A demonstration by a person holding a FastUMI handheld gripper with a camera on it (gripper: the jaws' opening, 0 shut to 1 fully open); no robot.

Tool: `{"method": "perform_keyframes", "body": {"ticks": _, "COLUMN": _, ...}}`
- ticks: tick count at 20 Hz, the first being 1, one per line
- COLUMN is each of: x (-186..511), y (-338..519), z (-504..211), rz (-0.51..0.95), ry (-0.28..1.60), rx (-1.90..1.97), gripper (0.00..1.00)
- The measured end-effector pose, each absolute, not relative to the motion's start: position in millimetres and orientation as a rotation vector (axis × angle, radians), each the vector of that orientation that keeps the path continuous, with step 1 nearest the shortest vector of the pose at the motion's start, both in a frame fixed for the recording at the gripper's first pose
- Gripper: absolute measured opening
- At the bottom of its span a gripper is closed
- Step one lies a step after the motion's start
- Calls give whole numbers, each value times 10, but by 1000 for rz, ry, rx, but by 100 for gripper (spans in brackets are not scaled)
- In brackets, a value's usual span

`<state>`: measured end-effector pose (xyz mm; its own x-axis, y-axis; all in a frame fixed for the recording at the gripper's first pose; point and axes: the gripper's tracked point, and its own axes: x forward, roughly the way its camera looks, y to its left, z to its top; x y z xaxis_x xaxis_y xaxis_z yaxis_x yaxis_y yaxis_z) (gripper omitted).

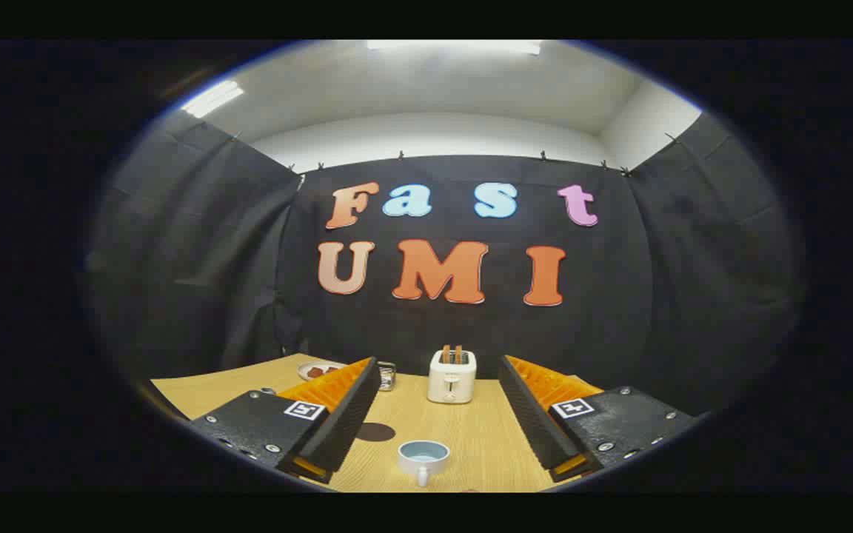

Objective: Take the bottle from table, then pour the juice into the cup, finally place the bottle on the coaster

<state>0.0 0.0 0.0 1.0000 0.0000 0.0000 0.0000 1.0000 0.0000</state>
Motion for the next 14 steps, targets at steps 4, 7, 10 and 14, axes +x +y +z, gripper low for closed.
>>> {"method": "perform_keyframes", "body": {"ticks": 4, "x": -49, "y": 30, "z": 59, "rz": -5, "ry": -24, "rx": -12, "gripper": 95}}
{"method": "perform_keyframes", "body": {"ticks": 7, "x": -69, "y": 62, "z": 108, "rz": 10, "ry": -29, "rx": 30, "gripper": 95}}
{"method": "perform_keyframes", "body": {"ticks": 10, "x": -111, "y": 31, "z": 157, "rz": 7, "ry": -36, "rx": 38, "gripper": 95}}
{"method": "perform_keyframes", "body": {"ticks": 14, "x": -188, "y": 35, "z": 172, "rz": 11, "ry": -49, "rx": 41, "gripper": 95}}
